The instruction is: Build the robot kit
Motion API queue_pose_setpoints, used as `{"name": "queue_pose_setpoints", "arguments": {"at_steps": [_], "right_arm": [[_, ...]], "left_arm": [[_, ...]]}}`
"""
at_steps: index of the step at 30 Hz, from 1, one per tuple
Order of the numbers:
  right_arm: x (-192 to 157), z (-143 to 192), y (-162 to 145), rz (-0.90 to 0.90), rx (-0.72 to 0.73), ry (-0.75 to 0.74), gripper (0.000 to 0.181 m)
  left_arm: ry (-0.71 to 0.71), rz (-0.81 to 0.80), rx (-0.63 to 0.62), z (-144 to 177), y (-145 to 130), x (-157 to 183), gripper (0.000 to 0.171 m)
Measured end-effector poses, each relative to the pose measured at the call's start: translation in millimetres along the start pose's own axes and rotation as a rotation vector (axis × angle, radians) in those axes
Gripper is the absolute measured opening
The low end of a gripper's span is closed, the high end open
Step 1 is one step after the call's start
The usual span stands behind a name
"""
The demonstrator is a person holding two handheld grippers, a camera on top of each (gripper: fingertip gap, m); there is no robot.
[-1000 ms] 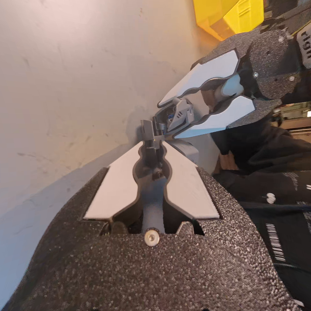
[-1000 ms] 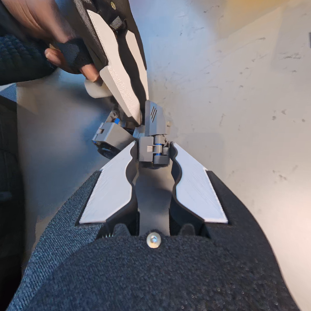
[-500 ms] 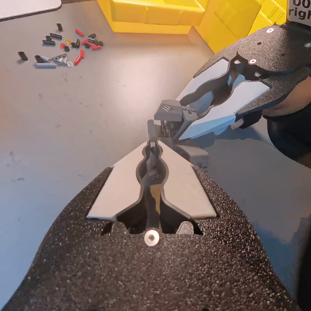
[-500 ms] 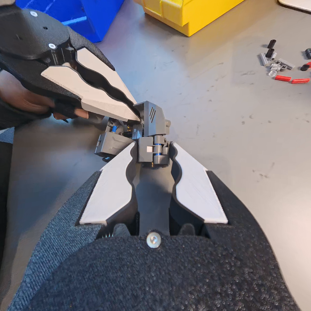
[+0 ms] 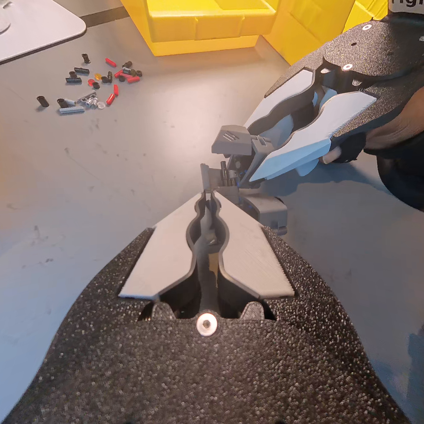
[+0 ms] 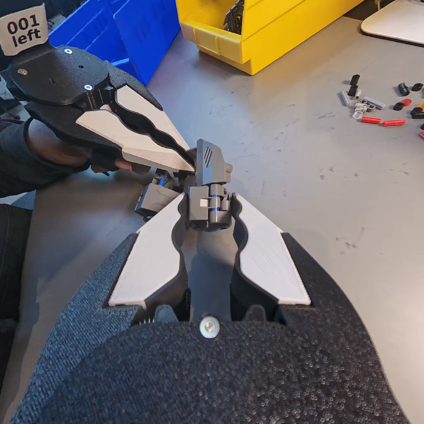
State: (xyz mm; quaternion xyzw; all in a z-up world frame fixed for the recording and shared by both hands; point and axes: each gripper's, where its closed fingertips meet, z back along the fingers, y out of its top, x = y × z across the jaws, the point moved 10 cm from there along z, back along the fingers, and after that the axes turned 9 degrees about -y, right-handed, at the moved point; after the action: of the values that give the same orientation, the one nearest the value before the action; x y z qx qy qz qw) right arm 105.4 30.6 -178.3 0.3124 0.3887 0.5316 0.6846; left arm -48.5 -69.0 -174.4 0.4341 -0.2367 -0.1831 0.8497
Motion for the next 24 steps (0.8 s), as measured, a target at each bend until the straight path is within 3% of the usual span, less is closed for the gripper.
{"name": "queue_pose_setpoints", "arguments": {"at_steps": [14, 24], "right_arm": [[1, 0, -3, -0.056, -0.082, 0.018, 0.035], [4, 2, -6, -0.08, -0.094, 0.014, 0.035]], "left_arm": [[0.107, -0.134, -0.108, -5, 3, 15, 0.003], [0.103, -0.133, -0.138, -10, 5, 16, 0.002]]}}
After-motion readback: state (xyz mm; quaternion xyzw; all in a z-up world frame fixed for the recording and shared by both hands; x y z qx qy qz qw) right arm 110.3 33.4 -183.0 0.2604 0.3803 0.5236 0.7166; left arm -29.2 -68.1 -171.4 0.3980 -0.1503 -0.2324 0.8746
